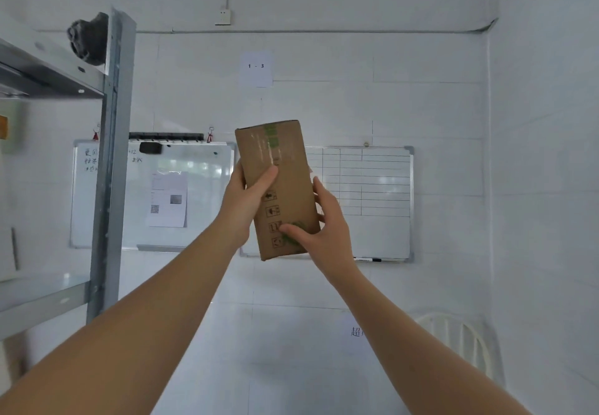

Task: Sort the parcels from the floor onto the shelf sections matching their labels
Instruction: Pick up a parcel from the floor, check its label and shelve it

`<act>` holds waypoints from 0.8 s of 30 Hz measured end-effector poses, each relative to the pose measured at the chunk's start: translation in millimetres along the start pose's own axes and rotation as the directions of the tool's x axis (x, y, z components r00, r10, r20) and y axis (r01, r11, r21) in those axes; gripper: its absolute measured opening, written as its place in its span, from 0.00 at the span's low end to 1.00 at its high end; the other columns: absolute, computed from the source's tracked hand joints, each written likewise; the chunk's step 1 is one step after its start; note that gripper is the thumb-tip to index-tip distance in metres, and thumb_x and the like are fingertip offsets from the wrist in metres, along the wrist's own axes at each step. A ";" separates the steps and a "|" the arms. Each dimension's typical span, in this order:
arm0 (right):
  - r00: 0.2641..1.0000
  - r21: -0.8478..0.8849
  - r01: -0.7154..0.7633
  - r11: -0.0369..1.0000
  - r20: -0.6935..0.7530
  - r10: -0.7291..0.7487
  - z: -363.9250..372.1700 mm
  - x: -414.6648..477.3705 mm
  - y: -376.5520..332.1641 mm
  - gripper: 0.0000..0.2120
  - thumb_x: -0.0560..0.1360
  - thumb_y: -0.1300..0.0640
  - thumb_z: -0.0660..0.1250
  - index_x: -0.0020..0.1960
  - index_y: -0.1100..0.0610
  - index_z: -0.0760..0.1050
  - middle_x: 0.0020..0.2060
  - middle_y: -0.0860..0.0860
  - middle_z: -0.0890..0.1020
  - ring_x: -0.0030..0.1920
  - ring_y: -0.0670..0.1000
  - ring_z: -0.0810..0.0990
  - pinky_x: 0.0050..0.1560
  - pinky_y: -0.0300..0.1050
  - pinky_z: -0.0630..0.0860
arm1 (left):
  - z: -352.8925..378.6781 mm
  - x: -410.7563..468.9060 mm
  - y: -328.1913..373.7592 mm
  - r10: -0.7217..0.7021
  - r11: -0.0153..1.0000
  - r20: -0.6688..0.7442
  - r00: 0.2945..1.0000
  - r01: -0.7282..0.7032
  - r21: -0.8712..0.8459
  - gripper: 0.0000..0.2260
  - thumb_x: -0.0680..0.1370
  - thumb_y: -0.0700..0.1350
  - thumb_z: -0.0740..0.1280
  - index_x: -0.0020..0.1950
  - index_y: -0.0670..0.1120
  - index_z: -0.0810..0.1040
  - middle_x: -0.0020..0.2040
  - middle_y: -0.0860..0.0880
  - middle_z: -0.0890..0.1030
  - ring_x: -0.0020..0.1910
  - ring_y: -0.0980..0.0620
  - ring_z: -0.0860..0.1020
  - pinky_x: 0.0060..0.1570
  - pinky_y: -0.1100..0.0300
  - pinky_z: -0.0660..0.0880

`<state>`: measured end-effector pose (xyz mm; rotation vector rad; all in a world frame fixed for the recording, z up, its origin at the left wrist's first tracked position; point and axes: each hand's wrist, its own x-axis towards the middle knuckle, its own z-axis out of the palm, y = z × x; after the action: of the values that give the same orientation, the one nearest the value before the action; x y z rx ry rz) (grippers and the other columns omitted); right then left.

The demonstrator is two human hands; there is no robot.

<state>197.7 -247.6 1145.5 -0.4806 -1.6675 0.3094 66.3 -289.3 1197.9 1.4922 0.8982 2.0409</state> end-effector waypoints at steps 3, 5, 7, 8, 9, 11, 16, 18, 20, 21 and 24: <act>0.998 0.089 -0.053 0.995 0.041 0.049 4.7 -0.2 3.2 0.37 0.66 0.53 0.76 0.72 0.48 0.64 0.64 0.45 0.74 0.60 0.40 0.73 0.56 0.34 0.74 | -2.8 -2.8 -0.6 0.020 1.000 0.033 0.999 -0.019 -0.013 0.21 0.75 0.49 0.67 0.67 0.50 0.70 0.57 0.51 0.80 0.54 0.52 0.80 0.48 0.58 0.77; 0.990 0.193 -0.128 0.973 0.089 0.112 6.6 -1.3 3.4 0.39 0.66 0.50 0.74 0.73 0.43 0.61 0.64 0.46 0.75 0.61 0.46 0.77 0.57 0.49 0.79 | -3.2 -5.3 1.3 0.009 0.999 0.040 0.999 -0.008 -0.041 0.19 0.75 0.49 0.67 0.66 0.50 0.71 0.56 0.51 0.81 0.54 0.52 0.80 0.48 0.59 0.77; 0.979 0.263 -0.182 0.948 0.141 0.149 6.8 -2.2 2.5 0.40 0.69 0.52 0.73 0.74 0.42 0.56 0.63 0.45 0.76 0.59 0.46 0.78 0.56 0.52 0.80 | -4.8 -6.8 4.6 0.000 0.999 0.053 0.999 0.002 -0.043 0.18 0.76 0.49 0.66 0.65 0.50 0.72 0.55 0.52 0.81 0.54 0.52 0.80 0.49 0.58 0.77; 0.975 0.284 -0.198 0.938 0.157 0.158 7.2 -2.6 2.7 0.40 0.70 0.54 0.73 0.75 0.41 0.55 0.63 0.44 0.76 0.59 0.45 0.79 0.56 0.51 0.80 | -6.0 -6.9 6.0 0.005 0.999 0.060 0.998 -0.003 -0.032 0.18 0.76 0.50 0.66 0.65 0.51 0.72 0.55 0.52 0.81 0.54 0.52 0.80 0.50 0.58 0.77; 0.973 0.303 -0.205 0.931 0.166 0.161 7.9 -3.8 2.8 0.40 0.71 0.56 0.73 0.75 0.42 0.54 0.63 0.44 0.76 0.59 0.44 0.79 0.54 0.49 0.80 | -7.4 -7.2 6.9 0.013 1.000 0.070 0.997 -0.011 -0.023 0.18 0.76 0.50 0.66 0.65 0.51 0.72 0.55 0.52 0.81 0.54 0.53 0.80 0.50 0.58 0.77; 0.972 0.325 -0.210 0.922 0.169 0.161 10.0 -5.6 3.7 0.40 0.72 0.57 0.72 0.76 0.42 0.53 0.63 0.44 0.76 0.58 0.44 0.79 0.50 0.44 0.81 | -9.7 -8.3 7.9 0.028 1.000 0.096 0.995 -0.027 -0.014 0.18 0.76 0.49 0.66 0.65 0.51 0.72 0.56 0.52 0.81 0.53 0.54 0.80 0.48 0.60 0.77; 0.971 0.367 -0.230 0.901 0.153 0.185 13.2 -10.8 7.8 0.40 0.72 0.57 0.72 0.75 0.41 0.54 0.59 0.38 0.76 0.57 0.42 0.79 0.46 0.39 0.80 | -17.5 -8.4 3.0 0.032 0.999 0.145 0.989 -0.034 0.016 0.15 0.76 0.50 0.65 0.63 0.54 0.72 0.56 0.53 0.81 0.53 0.55 0.80 0.47 0.63 0.78; 0.972 0.377 -0.231 0.897 0.137 0.193 15.6 -12.5 10.9 0.41 0.71 0.57 0.73 0.75 0.41 0.54 0.61 0.39 0.75 0.59 0.43 0.78 0.48 0.42 0.81 | -19.6 -7.3 -0.7 0.025 0.999 0.138 0.990 -0.029 0.021 0.15 0.76 0.50 0.65 0.63 0.53 0.72 0.57 0.53 0.81 0.55 0.54 0.80 0.51 0.59 0.78; 0.974 0.356 -0.226 0.907 0.102 0.202 20.4 -14.4 13.2 0.42 0.70 0.54 0.74 0.75 0.41 0.53 0.65 0.42 0.74 0.61 0.46 0.77 0.54 0.50 0.81 | -17.8 -7.5 -3.1 0.019 0.999 0.120 0.993 -0.022 0.024 0.16 0.77 0.50 0.64 0.64 0.52 0.71 0.57 0.53 0.80 0.54 0.54 0.80 0.50 0.59 0.78; 0.976 0.346 -0.218 0.912 0.078 0.204 23.5 -16.0 14.3 0.43 0.69 0.52 0.74 0.75 0.41 0.53 0.67 0.43 0.73 0.62 0.46 0.77 0.56 0.52 0.80 | -15.1 -8.1 -3.7 0.022 0.999 0.099 0.995 -0.025 0.033 0.17 0.77 0.51 0.64 0.65 0.52 0.71 0.56 0.53 0.80 0.53 0.55 0.80 0.47 0.61 0.78; 0.979 0.323 -0.191 0.927 0.001 0.202 31.3 -21.0 16.6 0.43 0.68 0.49 0.73 0.76 0.42 0.53 0.70 0.45 0.70 0.65 0.46 0.74 0.59 0.53 0.78 | -2.4 -11.9 -3.0 0.064 0.992 0.010 0.998 -0.065 0.107 0.17 0.78 0.51 0.63 0.65 0.49 0.70 0.52 0.55 0.79 0.49 0.59 0.78 0.37 0.69 0.76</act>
<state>171.2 -240.9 1114.6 -0.4034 -1.5026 0.7071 67.7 -296.0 1187.4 1.6030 0.9833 2.0617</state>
